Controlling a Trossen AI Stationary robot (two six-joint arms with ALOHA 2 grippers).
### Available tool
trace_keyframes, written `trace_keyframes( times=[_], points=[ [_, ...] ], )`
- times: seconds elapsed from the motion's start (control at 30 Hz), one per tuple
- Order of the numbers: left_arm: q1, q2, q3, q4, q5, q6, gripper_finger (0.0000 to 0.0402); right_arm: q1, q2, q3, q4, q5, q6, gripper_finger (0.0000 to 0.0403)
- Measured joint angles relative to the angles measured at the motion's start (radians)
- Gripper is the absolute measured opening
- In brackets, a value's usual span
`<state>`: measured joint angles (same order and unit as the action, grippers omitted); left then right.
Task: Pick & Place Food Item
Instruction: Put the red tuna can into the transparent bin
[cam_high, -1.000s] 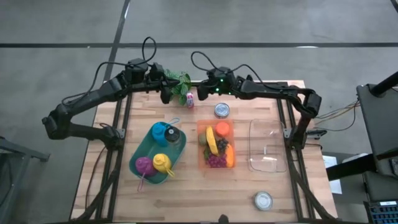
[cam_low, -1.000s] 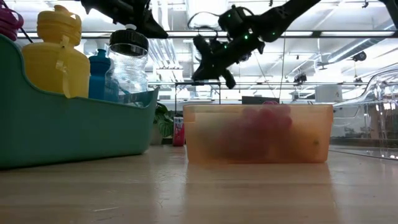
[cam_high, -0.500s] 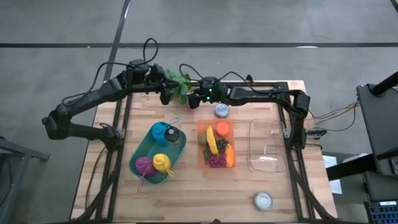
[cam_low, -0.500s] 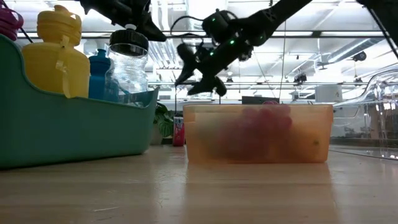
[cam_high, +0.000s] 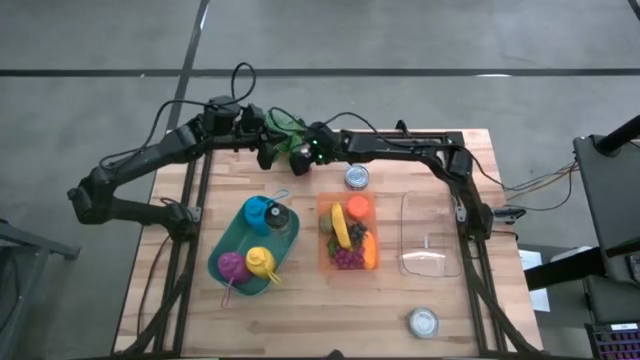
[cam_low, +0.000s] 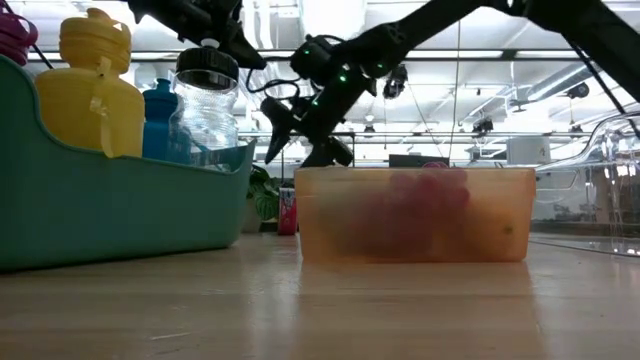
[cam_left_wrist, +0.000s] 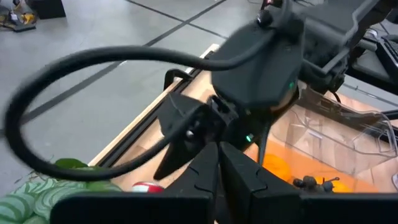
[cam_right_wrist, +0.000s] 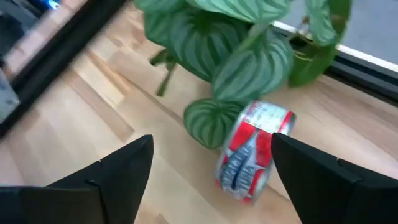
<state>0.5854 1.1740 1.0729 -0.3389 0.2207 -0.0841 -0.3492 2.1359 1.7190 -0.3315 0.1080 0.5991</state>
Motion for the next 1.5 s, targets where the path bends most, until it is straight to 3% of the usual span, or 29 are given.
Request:
trace_keyframes(
  times=[0.27,0.5,0.73,1.17,1.5],
  points=[
    [0.000,0.000,0.000,-0.022,0.000,0.000,0.0022,0.001,0.108,0.172,-0.133,0.022,-0.026,0.0327],
    [0.000,0.000,0.000,-0.028,0.000,0.000,0.0022,-0.002,0.151,0.236,-0.200,0.056,-0.026,0.0327],
    [0.000,0.000,0.000,-0.029,0.000,0.000,0.0022,-0.002,0.130,0.227,-0.217,0.121,-0.030,0.0327],
    [0.000,0.000,0.000,-0.030,0.000,0.000,0.0022,-0.007,0.126,0.216,-0.257,0.131,-0.017,0.0327],
    [0.000,0.000,0.000,-0.031,0.000,0.000,0.0022,-0.033,0.124,0.198,-0.255,0.124,0.140,0.0327]
  ],
)
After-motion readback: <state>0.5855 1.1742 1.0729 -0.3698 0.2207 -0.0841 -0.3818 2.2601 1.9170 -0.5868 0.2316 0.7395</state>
